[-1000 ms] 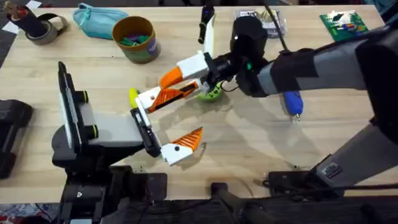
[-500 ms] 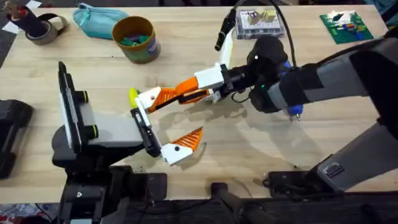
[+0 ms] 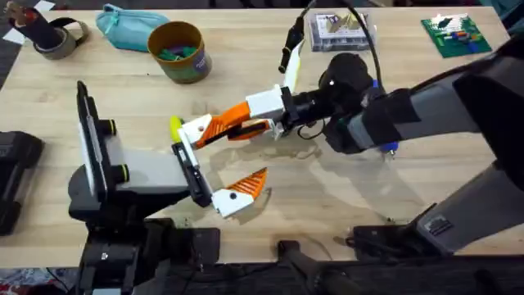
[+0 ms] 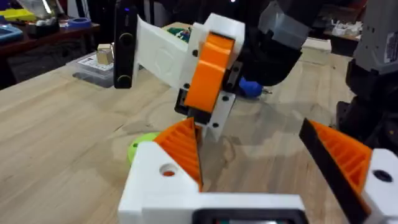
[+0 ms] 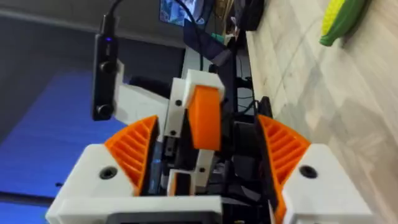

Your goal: Pick up the gripper from the table and insert it into the empty holder that is missing its gripper. Then pick up a screw, insert it into the mounting hole, and use the screwdriver to tighten it. Finally, clean up the table by picking up the vegetable and placing it into the bucket.

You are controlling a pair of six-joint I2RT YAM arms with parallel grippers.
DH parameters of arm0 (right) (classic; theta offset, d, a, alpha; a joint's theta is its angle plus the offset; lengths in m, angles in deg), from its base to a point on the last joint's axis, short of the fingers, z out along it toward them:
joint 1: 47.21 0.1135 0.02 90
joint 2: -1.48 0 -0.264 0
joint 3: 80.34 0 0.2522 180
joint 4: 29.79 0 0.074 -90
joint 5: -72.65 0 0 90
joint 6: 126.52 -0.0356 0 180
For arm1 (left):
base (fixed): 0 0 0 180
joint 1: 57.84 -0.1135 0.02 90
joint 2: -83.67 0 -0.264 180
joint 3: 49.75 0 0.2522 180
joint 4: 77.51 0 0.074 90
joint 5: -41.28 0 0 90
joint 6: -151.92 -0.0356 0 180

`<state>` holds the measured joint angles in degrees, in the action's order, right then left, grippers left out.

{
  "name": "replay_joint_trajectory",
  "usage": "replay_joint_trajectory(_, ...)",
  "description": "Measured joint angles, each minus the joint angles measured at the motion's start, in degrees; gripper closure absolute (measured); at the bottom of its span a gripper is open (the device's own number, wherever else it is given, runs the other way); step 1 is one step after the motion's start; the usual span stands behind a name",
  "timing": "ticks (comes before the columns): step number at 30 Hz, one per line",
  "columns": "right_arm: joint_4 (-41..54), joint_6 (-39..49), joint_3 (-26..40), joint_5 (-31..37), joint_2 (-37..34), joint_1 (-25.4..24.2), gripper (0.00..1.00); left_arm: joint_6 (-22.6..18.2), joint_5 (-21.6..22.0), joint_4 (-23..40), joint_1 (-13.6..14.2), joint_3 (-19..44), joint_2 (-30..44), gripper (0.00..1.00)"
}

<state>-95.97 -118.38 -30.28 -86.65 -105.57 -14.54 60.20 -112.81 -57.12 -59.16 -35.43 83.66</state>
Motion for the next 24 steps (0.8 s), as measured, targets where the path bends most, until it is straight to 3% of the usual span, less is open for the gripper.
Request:
replay_joint_trajectory(13, -1.94, -2.82, 0.01, 0.70, 0.11, 0.00, 0.408, 0.00, -0.01, 0.00, 0.00, 0.00, 0.00, 0.014)
replay_joint_trajectory(15, -1.99, -3.02, 0.01, 0.72, 0.11, 0.00, 0.511, 0.00, 0.00, 0.00, 0.00, 0.01, 0.00, 0.014)
replay_joint_trajectory(21, -1.91, -3.59, 0.01, 0.74, 0.11, 0.00, 0.968, -0.01, -0.01, 0.00, 0.00, 0.01, 0.00, 0.014)
replay_joint_trajectory(24, -1.85, -3.73, 0.01, 0.77, 0.11, 0.00, 0.984, -0.02, -0.01, 0.00, 0.00, 0.01, 0.01, 0.014)
